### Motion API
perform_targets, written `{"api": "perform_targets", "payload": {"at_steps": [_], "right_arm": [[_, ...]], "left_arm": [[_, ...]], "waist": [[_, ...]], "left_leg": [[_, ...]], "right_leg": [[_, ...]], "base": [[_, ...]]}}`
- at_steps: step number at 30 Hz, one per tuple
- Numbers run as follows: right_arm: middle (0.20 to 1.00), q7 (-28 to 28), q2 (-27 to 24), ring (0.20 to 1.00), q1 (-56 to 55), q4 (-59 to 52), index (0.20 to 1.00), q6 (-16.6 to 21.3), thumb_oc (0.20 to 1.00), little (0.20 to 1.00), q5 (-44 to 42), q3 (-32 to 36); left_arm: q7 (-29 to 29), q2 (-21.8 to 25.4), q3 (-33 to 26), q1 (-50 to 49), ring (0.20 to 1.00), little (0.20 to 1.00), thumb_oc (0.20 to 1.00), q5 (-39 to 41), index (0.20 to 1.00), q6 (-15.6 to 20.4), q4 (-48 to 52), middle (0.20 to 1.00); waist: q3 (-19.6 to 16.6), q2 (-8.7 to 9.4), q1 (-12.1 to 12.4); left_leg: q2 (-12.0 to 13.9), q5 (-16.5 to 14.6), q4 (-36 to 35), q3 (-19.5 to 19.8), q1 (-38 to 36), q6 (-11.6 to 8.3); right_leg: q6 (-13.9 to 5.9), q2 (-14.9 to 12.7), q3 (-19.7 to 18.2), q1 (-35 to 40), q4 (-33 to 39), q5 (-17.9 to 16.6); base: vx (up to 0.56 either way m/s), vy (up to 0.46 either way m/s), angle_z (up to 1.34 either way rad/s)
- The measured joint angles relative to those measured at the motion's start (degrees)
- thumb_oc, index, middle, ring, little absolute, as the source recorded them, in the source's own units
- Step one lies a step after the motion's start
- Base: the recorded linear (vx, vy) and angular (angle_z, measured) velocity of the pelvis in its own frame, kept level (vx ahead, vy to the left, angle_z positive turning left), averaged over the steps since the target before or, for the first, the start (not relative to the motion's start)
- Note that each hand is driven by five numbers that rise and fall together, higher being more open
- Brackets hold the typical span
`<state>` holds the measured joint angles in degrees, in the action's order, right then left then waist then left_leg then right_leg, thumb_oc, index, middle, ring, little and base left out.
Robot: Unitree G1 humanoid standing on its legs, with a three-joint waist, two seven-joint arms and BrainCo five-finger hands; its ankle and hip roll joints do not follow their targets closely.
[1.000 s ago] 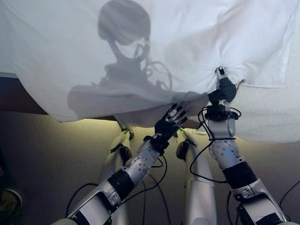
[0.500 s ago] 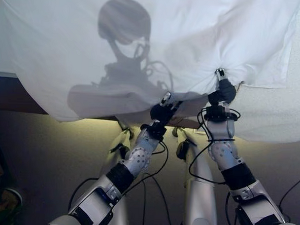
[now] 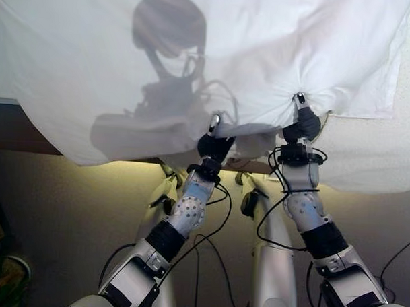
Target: Make the bed
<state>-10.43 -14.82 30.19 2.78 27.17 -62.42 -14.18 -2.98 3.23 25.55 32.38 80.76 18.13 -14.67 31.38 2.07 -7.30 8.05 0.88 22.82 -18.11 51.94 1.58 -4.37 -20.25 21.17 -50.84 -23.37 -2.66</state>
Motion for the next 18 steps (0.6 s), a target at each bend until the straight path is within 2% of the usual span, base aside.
{"api": "perform_targets", "payload": {"at_steps": [11, 18], "right_arm": [[0.2, -0.1, 0.7, 0.2, -0.2, 0.0, 0.2, -2.6, 0.2, 0.2, 1.1, -0.2], [0.2, 0.2, 0.6, 0.2, 0.5, 0.0, 0.2, -4.0, 0.2, 0.2, 1.1, -0.3]], "left_arm": [[-2.2, -0.4, -5.0, -0.7, 1.0, 1.0, 1.0, -0.2, 1.0, 1.3, 0.3, 1.0], [-3.9, 1.0, -6.9, -0.7, 1.0, 1.0, 1.0, -3.3, 1.0, 1.3, 2.4, 1.0]], "waist": [[0.0, -0.19, 2.1], [0.1, -0.26, 2.3]], "left_leg": [[-0.2, 0.0, 0.1, 0.1, 0.1, -0.03], [-0.1, 0.0, 0.7, 0.1, 0.5, -0.04]], "right_leg": [[0.13, -0.6, 0.1, -0.4, -1.2, 0.7], [0.23, -1.0, 0.5, -0.7, -2.4, 1.4]], "base": [[0.0, 0.019, 0.01], [0.0, 0.037, 0.03]]}}
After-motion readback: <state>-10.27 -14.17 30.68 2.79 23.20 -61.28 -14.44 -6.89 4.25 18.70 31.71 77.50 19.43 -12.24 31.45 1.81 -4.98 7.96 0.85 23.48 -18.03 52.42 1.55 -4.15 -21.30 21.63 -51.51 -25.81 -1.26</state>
